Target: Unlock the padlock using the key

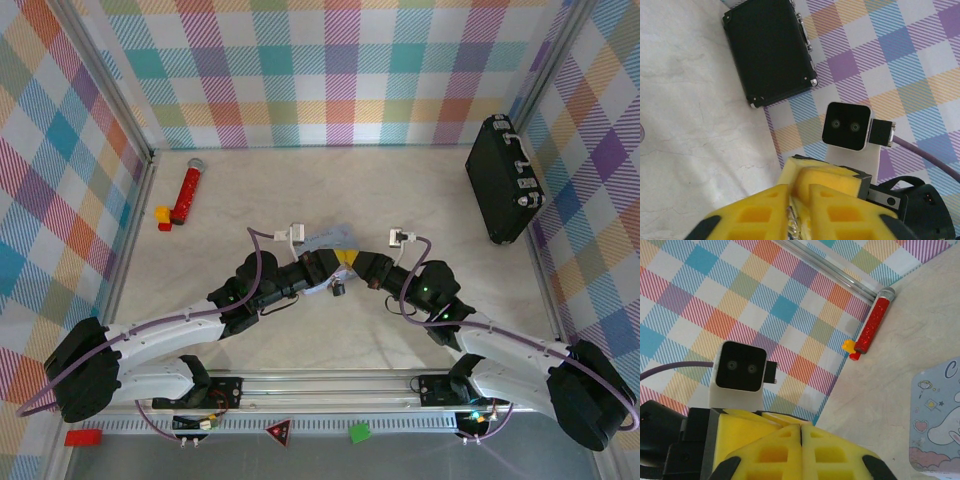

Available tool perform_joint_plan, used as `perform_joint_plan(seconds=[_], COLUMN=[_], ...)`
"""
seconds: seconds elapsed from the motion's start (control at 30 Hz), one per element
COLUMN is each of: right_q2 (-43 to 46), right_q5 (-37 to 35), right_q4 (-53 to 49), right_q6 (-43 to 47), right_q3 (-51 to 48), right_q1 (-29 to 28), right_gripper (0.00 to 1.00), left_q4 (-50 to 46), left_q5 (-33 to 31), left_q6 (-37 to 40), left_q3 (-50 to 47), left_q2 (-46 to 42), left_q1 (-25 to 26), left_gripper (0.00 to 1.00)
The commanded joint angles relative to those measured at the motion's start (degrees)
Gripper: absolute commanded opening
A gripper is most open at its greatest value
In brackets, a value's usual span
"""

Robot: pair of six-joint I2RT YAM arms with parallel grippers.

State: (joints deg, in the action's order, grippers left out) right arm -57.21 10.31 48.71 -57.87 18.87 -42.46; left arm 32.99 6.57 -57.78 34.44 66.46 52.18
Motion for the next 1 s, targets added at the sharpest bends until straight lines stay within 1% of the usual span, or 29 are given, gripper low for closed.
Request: perform_joint_plan(seconds=[0.0,0.13,0.23,0.3,0.33,0.37,0.4,0.43,0.5,0.6,0.73,0.8,0.9,0.97], right_q2=[0.07,0.16,0.56,1.67,2.71,3.6,4.42,5.01,4.76,1.91,-2.36,-3.8,-4.23,-4.01], right_q5=[0.32,0.24,0.07,-0.99,-2.5,-3.82,-5.12,-5.7,-4.59,-1.86,0.62,1.53,1.68,1.26], right_q4=[3.3,2.99,2.05,-0.7,-3.89,-6.19,-7.8,-8.55,-8.08,-4.52,4.04,6.61,6.8,7.32], right_q6=[-0.49,-0.54,-0.25,0.17,0.21,0.25,0.25,0.02,-0.4,-3.09,-7.66,-8.86,-8.85,-9.19], right_q3=[2.13,2.55,3.07,3.84,4.3,4.57,4.59,4.59,5.2,6.1,5.73,6.11,6.45,5.87], right_q1=[-0.65,-0.61,-0.54,-0.61,-0.53,-0.61,-0.53,-0.39,-0.08,-0.08,-0.16,-0.58,-1.22,-1.35], right_gripper=[0.0,0.0,0.0,0.0,0.06,0.13,0.24,0.3,0.36,0.44,0.45,0.45,0.44,0.42], left_q4=[-0.47,-1.84,-2.65,-2.91,-2.92,-3.02,-2.89,-2.63,-0.18,4.57,10.52,12.49,14.94,15.28], left_q5=[-0.4,-1.74,-3.28,-5.07,-6.64,-7.9,-9.5,-10.6,-12.12,-11.96,-11.53,-11.67,-10.84,-10.78], left_q6=[0.12,-0.35,-0.89,-1.11,-1.41,-1.92,-2.24,-2.29,-2.42,-2.43,-2.35,-2.86,-3.12,-3.13], left_q3=[1.68,1.87,1.71,0.98,0.21,-0.5,-1.3,-1.79,-2.66,-2.68,-2.43,-2.45,-1.79,-1.33], left_q2=[-0.27,-0.53,-0.84,-1.87,-2.68,-3.44,-4.37,-4.97,-5.79,-5.3,-3.31,-2.39,-0.88,-0.28], left_q1=[-0.33,-0.33,-0.32,-0.33,-0.28,-0.33,-0.33,-0.33,-0.33,-0.33,-0.33,-0.33,-0.33,-0.33], left_gripper=[0.09,0.0,0.0,0.0,0.0,0.0,0.0,0.0,0.0,0.0,0.0,0.0,0.0,0.0])
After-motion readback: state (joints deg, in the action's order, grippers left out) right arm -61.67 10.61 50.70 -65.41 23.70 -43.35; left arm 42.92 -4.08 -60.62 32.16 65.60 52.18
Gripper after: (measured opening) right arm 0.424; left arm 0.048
